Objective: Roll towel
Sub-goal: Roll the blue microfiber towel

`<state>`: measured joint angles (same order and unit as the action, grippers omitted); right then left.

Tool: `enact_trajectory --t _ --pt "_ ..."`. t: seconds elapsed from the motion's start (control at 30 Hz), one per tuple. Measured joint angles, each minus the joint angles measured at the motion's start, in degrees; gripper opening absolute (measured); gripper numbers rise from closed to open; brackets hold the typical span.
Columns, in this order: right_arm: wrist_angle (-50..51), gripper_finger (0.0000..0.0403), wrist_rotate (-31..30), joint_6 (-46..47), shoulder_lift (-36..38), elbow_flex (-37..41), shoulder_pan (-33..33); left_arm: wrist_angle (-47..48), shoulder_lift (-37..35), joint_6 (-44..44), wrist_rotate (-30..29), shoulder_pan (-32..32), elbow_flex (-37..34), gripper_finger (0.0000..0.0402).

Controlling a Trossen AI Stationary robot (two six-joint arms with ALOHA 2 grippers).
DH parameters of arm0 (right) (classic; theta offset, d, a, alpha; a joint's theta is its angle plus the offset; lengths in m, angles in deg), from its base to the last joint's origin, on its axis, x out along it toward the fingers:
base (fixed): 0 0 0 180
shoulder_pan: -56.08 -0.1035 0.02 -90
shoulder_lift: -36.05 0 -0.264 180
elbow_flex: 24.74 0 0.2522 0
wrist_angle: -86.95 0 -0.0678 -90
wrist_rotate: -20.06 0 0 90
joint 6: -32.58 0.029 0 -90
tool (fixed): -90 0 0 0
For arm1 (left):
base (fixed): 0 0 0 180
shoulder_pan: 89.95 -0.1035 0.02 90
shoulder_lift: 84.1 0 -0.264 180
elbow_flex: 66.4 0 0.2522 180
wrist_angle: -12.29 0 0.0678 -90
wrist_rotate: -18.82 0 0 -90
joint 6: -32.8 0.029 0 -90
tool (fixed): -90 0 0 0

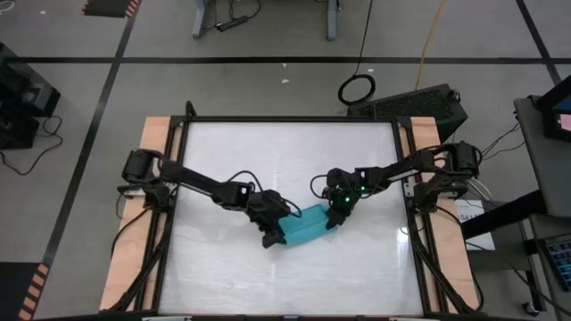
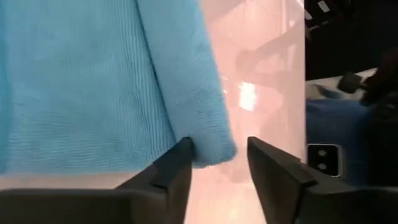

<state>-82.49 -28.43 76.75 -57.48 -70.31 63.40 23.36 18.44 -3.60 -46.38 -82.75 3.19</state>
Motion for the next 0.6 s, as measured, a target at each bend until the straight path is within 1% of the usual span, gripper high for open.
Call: enact_trajectory --t 0.13,0.2,0.27,0.33,0.4,0.53,0.6 --pt "0.1 0.0011 1.0 0.1 0.0 0.1 0.6 6.0 -4.9 6.5 -6.9 0.5 0.0 0.0192" --pt "0.1 0.0011 1.1 0.1 0.0 0.1 0.9 9.4 -7.1 9.6 -11.6 1.0 0.1 0.0198" --pt "0.0 0.0011 1.1 0.6 -0.1 0.1 1.0 11.5 -8.7 13.5 -13.6 2.2 0.0 0.0199" --pt "-0.1 0.0011 1.1 0.6 -0.1 0.1 1.0 9.5 -9.8 18.4 -14.5 4.3 0.0 0.02" --pt "-0.1 0.0011 1.0 0.7 -0.1 0.1 1.0 7.2 -10.4 24.4 -17.0 7.3 0.1 0.02" --pt "-0.6 0.0011 0.9 1.2 -0.1 0.2 1.0 3.5 -9.4 38.5 -26.9 13.0 0.1 0.02" --pt "-1.0 0.0011 0.9 1.6 -0.1 0.2 1.1 2.2 -8.1 43.0 -30.1 14.3 0.2 0.02"
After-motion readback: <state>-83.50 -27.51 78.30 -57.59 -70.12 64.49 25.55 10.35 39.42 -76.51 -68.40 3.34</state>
